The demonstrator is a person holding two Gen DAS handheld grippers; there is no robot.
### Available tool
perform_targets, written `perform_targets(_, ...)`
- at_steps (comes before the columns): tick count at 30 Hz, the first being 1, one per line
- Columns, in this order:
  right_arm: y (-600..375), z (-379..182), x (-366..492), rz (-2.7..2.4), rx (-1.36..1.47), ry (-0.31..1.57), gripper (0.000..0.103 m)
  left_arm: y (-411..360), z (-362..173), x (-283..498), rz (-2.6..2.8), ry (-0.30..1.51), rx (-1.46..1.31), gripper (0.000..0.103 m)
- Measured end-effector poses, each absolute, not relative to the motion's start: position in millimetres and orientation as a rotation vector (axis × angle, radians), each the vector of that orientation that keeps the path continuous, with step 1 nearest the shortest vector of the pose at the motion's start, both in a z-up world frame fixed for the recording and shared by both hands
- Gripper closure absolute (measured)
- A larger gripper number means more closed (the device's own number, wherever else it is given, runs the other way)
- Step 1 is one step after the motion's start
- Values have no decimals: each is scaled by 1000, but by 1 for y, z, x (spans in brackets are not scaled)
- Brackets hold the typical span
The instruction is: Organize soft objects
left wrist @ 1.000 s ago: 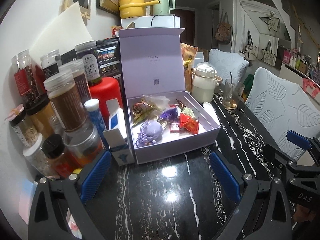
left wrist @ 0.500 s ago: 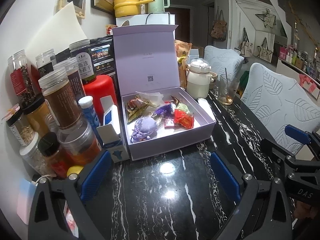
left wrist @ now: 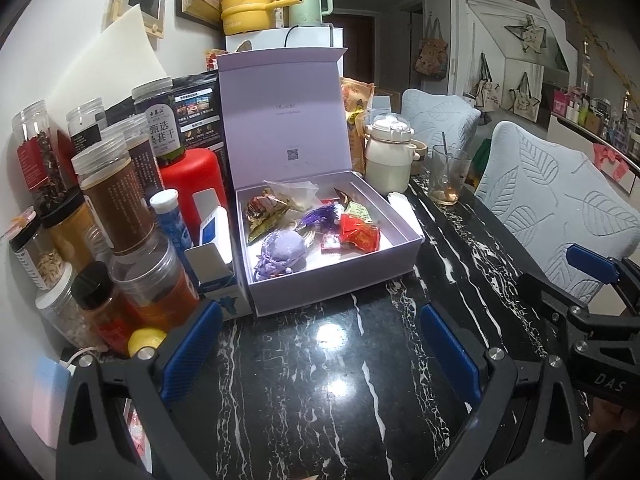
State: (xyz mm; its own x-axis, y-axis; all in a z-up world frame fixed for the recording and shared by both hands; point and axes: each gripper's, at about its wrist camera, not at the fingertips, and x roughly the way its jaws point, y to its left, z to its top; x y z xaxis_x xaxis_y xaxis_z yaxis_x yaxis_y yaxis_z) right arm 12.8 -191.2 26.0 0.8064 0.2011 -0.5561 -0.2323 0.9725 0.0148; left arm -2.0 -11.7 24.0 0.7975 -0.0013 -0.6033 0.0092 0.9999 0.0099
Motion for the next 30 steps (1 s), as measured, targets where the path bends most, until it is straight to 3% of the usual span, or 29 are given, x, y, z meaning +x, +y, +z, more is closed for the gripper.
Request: perform_targets(30,-195,24,11,221,-66,593,14,-23,24,-8,-45,650,40,2)
